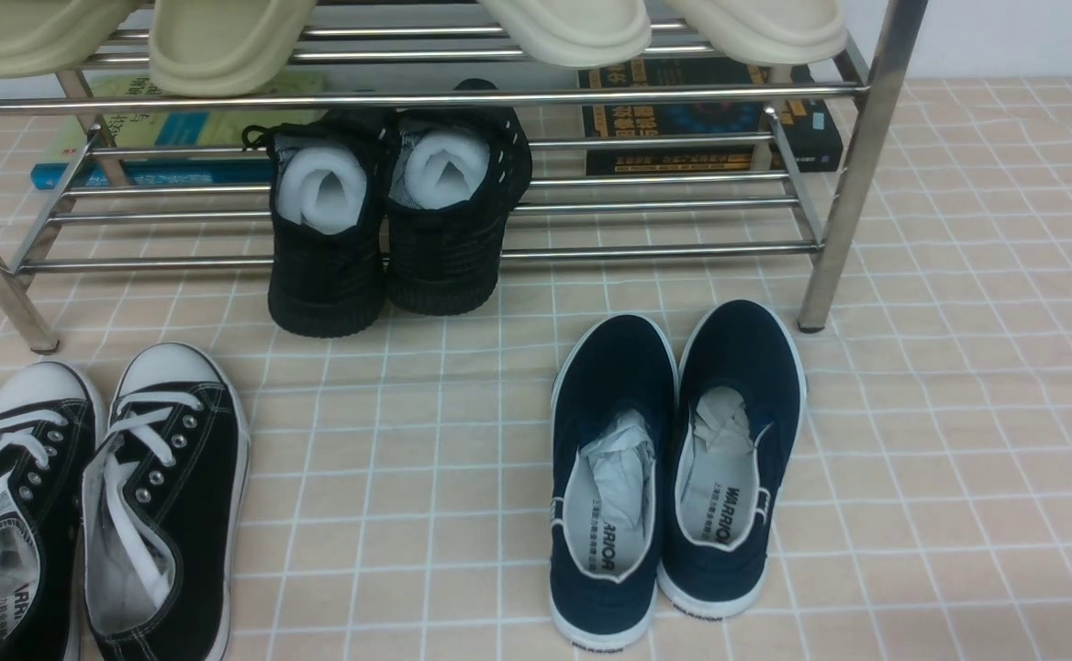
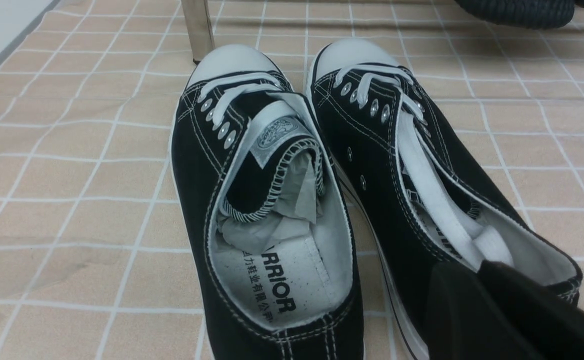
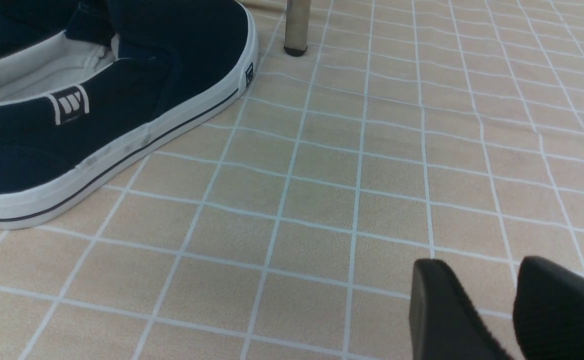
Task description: Take the shoes off the shelf from the light coffee tablecloth by hand.
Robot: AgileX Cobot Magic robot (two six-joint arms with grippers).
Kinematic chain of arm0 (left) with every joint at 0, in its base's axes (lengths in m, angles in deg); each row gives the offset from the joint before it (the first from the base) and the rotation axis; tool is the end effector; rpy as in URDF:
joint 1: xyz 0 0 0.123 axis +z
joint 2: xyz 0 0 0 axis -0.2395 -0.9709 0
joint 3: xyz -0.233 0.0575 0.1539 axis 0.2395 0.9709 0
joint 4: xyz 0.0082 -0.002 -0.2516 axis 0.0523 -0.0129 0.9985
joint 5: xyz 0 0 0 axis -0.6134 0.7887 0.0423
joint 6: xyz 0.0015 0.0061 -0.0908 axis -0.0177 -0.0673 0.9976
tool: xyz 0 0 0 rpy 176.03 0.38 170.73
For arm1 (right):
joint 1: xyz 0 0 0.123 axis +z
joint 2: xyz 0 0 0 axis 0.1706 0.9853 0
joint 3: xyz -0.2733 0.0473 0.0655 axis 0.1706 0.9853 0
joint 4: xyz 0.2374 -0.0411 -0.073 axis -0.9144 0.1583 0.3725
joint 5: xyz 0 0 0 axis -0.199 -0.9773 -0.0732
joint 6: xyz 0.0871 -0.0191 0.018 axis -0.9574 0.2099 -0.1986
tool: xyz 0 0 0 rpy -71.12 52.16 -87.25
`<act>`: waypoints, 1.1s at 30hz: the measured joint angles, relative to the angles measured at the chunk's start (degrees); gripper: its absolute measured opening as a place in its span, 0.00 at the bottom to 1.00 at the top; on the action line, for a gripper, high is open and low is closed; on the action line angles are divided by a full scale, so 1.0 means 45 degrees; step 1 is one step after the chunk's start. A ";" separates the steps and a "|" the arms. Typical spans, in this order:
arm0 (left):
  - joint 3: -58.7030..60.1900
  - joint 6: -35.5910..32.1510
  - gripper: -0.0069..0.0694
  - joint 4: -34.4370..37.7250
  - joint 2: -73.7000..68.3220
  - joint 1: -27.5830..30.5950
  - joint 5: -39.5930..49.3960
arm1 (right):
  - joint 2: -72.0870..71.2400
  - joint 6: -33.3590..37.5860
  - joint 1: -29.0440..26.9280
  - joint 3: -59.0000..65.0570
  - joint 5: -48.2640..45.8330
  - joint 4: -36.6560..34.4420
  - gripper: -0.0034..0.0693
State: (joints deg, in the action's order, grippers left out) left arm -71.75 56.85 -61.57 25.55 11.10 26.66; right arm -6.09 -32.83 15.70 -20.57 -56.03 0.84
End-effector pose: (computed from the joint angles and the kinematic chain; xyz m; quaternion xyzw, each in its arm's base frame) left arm 0.0526 0.0033 0.1719 -0.0039 0.8041 0.0074 0.5945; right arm 0.0514 0.0075 0.1737 -0.0794 0.8040 0.0177 0.5891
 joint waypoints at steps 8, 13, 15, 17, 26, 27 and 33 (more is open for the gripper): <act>0.0000 0.0000 0.22 0.0000 0.0000 0.0000 0.0000 | 0.0000 0.0000 0.0000 0.0000 0.0000 0.0000 0.38; 0.0000 0.0000 0.23 -0.0009 0.0000 0.0000 0.0000 | 0.0000 0.0000 0.0000 0.0000 0.0000 0.0000 0.38; 0.0000 0.0000 0.23 -0.0009 0.0000 0.0000 0.0000 | 0.0000 0.0000 0.0000 0.0000 0.0000 0.0000 0.38; 0.0000 0.0000 0.23 -0.0009 0.0000 0.0000 0.0000 | 0.0000 0.0000 0.0000 0.0000 0.0000 0.0000 0.38; 0.0000 0.0000 0.25 -0.0009 0.0000 0.0000 0.0000 | 0.0000 0.0000 0.0000 0.0000 0.0000 0.0000 0.38; 0.0000 0.0000 0.25 -0.0009 0.0000 0.0000 0.0012 | 0.0000 0.0000 0.0000 0.0000 0.0000 0.0000 0.38; 0.0000 0.0000 0.25 -0.0009 0.0000 0.0000 0.0012 | 0.0000 0.0000 0.0000 0.0000 0.0000 0.0000 0.38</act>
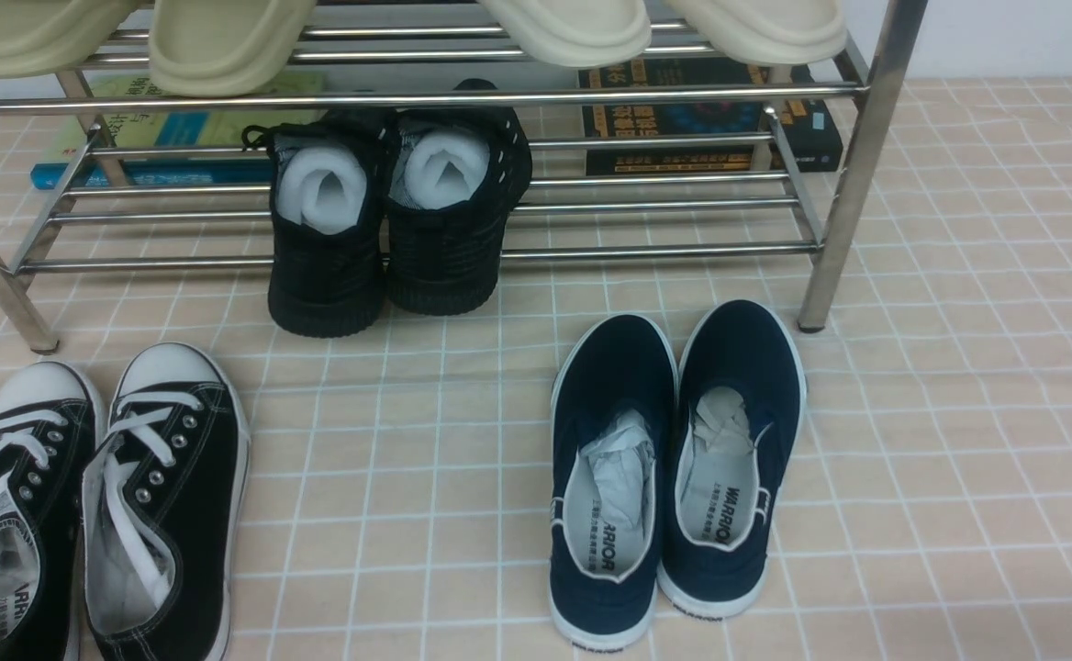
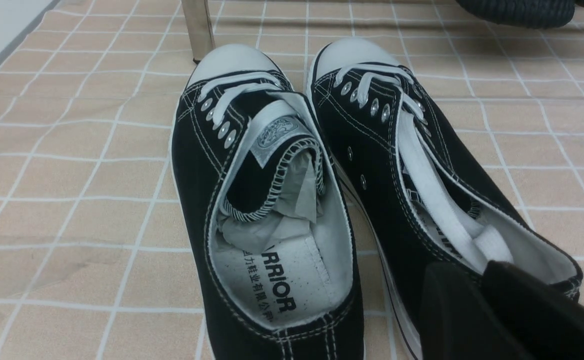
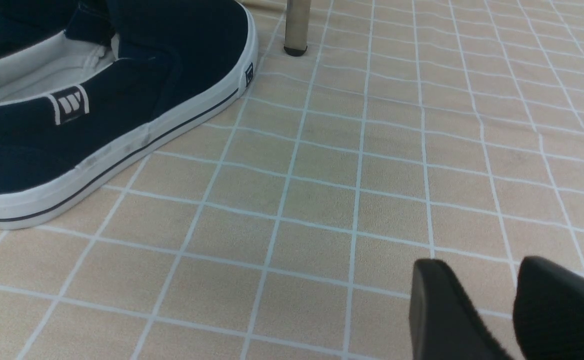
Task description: Take the shoes off the shelf from the light coffee tablecloth by hand.
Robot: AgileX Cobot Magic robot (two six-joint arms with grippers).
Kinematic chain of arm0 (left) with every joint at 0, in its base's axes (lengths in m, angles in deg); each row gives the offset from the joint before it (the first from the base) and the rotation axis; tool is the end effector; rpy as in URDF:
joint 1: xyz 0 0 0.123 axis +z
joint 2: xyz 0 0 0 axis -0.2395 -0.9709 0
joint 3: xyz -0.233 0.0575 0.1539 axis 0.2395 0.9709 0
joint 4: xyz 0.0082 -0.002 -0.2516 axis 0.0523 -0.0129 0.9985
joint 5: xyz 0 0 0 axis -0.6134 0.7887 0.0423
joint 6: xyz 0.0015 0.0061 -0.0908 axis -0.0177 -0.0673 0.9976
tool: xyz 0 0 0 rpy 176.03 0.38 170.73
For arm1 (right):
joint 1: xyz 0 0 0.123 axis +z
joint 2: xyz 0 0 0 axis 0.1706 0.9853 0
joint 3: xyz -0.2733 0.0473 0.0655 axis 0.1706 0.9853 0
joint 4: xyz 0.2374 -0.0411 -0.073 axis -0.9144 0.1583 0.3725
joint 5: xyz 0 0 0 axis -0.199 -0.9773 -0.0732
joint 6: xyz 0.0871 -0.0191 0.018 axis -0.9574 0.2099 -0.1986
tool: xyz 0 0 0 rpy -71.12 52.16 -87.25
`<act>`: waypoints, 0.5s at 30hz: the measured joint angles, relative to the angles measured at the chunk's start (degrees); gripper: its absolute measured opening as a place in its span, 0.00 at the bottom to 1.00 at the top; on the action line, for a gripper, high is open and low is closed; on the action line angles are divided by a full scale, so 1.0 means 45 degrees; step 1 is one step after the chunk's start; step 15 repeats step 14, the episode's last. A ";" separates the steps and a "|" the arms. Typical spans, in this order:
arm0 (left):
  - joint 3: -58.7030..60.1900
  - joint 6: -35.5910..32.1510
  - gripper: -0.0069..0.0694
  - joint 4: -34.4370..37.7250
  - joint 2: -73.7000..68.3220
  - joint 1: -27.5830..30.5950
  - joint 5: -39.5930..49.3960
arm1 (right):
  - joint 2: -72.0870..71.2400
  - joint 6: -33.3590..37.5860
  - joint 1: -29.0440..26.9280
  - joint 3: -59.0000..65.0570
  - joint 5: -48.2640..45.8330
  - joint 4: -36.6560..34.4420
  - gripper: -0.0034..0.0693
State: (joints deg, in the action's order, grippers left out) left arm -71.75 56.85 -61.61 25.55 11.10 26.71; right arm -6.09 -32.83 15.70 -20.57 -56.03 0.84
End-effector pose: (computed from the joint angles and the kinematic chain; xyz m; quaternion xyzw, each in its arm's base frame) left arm 0.0526 0.0033 0.1718 -0.0038 0.8043 0.0078 0.5941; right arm 0.0514 0.0075 0.1737 -0.0794 0.8040 0.0177 0.5891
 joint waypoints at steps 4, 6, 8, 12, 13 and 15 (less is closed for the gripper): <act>0.0000 0.0000 0.26 0.0000 0.0000 0.0000 0.0000 | 0.0000 0.0000 0.0000 0.0000 0.0000 0.0000 0.38; 0.0000 0.0000 0.26 0.0000 0.0000 0.0000 0.0000 | 0.0000 0.0000 0.0000 0.0000 0.0000 0.0000 0.38; 0.0000 0.0000 0.27 0.0000 0.0000 0.0000 0.0000 | 0.0000 0.0000 0.0000 0.0000 0.0000 0.0000 0.38; 0.0000 0.0000 0.27 0.0000 0.0000 0.0000 0.0000 | 0.0000 0.0000 0.0000 0.0000 0.0000 0.0000 0.38; 0.0000 0.0000 0.28 0.0000 0.0000 0.0000 0.0000 | 0.0000 0.0000 0.0000 0.0000 0.0000 0.0000 0.38; 0.0000 0.0000 0.28 0.0000 0.0000 0.0000 0.0000 | 0.0000 0.0000 0.0000 0.0000 0.0000 0.0000 0.38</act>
